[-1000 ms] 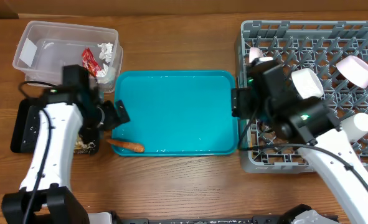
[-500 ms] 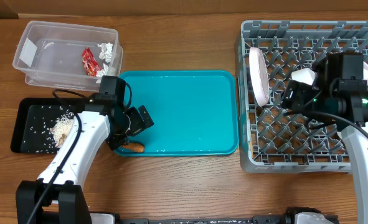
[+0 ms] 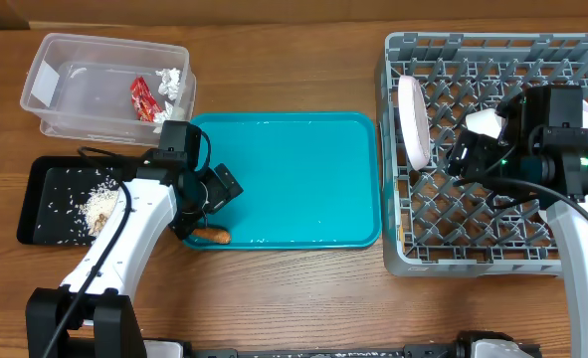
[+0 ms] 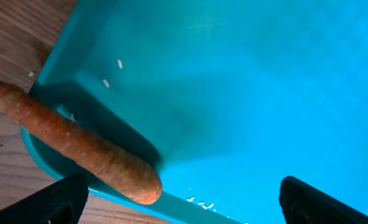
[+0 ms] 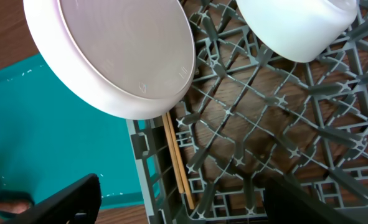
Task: Sort waste into correct bins and load items into the dishwasher
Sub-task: 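Grasp the carrot with the left gripper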
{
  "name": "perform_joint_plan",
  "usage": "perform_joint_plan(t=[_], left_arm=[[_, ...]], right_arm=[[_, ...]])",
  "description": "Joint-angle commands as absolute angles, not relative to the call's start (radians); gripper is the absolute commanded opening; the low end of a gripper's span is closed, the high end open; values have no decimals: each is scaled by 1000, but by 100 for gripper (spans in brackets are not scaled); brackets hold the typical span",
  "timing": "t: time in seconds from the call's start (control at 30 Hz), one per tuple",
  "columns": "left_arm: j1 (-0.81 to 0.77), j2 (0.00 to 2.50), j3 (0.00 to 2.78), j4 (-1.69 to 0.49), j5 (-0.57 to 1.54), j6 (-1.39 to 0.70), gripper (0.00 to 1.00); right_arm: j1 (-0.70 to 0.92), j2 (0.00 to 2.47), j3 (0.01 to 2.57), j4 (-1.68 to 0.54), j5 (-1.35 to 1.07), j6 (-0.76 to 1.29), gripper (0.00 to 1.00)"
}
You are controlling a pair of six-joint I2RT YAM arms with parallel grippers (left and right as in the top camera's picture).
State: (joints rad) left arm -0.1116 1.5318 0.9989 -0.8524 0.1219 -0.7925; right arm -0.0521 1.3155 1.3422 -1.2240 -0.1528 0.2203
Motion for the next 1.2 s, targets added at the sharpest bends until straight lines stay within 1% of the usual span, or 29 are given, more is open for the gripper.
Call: perform_joint_plan(t=[0.0, 0.33, 0.87, 1.17], left_arm=[[-119, 1532, 984, -855, 99, -843, 100], [-119, 1571, 984, -857, 90, -847, 100], [-118, 1806, 984, -825, 104, -846, 100], [-118, 1812, 984, -838, 135, -842, 100]], right_arm=[[-57, 1289, 1342, -1222, -159, 212, 86], [-57, 1289, 1342, -1221, -159, 212, 87], [-57, 1289, 1342, -1222, -159, 212, 87], [-57, 1289, 1342, -1222, -159, 212, 87]])
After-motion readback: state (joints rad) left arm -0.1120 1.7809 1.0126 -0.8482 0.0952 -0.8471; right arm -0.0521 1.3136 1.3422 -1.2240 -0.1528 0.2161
